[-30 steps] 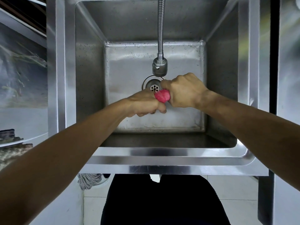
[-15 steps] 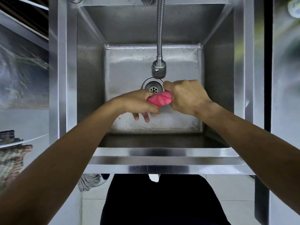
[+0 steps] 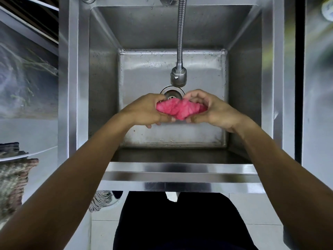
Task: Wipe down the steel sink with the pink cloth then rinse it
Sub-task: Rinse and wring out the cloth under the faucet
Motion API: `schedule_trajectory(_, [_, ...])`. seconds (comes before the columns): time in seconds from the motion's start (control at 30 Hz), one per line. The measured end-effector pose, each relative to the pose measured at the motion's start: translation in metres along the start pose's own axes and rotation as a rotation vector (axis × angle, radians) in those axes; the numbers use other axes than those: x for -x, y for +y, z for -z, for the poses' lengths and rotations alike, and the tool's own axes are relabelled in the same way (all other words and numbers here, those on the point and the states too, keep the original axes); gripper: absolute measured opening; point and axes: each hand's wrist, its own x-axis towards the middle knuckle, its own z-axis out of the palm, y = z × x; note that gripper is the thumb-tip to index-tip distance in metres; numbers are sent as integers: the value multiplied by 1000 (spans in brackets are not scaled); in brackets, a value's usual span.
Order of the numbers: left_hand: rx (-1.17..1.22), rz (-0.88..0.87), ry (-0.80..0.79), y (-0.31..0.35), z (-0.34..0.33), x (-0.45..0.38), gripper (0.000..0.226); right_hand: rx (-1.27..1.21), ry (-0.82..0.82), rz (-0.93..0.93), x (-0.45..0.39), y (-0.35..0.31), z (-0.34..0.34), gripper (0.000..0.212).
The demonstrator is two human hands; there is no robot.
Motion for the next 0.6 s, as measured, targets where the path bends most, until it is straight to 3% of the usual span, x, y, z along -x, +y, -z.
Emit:
schedule_trajectory(0.07, [153, 9, -4, -5, -3, 4, 32, -41, 85, 58, 4, 2, -6, 56])
schedule_trajectory(0.1, [162, -39, 83, -7, -5, 6, 37, -106, 106, 44, 5, 3, -10, 51])
schedule_trajectory(0.2, [-37, -224, 335, -15, -17, 5, 61, -393, 75, -132, 4, 6, -21, 24])
schedule_trajectory(0.27, [-63, -277, 282, -18, -23, 6, 81, -449, 62, -219, 3, 9, -25, 16])
schedule_trajectory(0.33, [-89, -315, 226, -22, -27, 6, 87, -503, 64, -198, 4, 11, -26, 19])
schedule_trajectory(0.43, [-131, -301, 292, -26, -26, 10, 67, -604, 34, -150, 15, 10, -23, 49])
schedule_trajectory(0.5, [-28, -251, 304, -24, -23, 14, 47, -451, 10, -102, 22, 8, -21, 61])
schedule_trajectory(0.53, [74, -198, 269, -20, -21, 18, 34, -301, 31, -74, 24, 6, -22, 59])
schedule_trajectory(0.6, [301, -89, 176, -10, -19, 25, 19, -83, 169, -34, 25, -4, -26, 36])
